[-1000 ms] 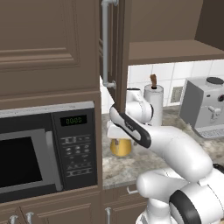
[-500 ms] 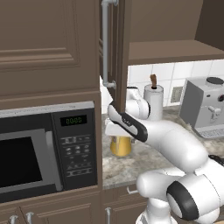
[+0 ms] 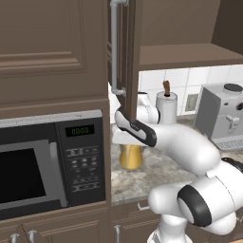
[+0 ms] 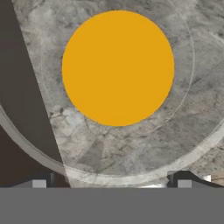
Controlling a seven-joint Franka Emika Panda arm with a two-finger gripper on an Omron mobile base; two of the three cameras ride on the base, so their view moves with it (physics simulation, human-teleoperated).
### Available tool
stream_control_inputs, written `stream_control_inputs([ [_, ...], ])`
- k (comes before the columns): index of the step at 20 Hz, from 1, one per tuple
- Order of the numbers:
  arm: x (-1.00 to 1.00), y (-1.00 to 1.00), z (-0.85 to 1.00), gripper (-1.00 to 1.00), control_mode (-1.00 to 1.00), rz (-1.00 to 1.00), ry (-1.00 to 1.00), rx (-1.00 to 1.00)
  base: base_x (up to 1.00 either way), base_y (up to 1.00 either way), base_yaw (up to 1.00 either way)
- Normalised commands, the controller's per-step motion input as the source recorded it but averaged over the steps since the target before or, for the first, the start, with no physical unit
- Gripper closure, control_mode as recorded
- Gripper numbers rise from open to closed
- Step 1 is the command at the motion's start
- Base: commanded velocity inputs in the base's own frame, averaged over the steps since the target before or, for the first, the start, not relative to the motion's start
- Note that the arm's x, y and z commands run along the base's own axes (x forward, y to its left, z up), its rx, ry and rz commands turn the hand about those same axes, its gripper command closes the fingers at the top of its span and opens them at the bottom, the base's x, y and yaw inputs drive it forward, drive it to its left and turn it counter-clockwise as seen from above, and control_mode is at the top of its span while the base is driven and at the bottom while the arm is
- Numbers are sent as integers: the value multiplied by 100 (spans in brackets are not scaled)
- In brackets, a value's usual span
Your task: There is a tray on the dining counter. Grab the cup, mug, and pitcher and place them on the tray. The pitcher may be placed next to the tray if it cannot fit the tray.
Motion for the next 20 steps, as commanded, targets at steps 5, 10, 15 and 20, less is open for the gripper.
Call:
stream_control_inputs([
  [5,17,3,-3,-100,-100,-1,0,0,0,0,0],
  [10,4,6,-3,-100,-100,-1,0,0,0,0,0],
  [15,0,0,-6,-100,-100,0,0,0,0,0,0],
  [20,0,0,-6,-100,-100,0,0,0,0,0,0],
])
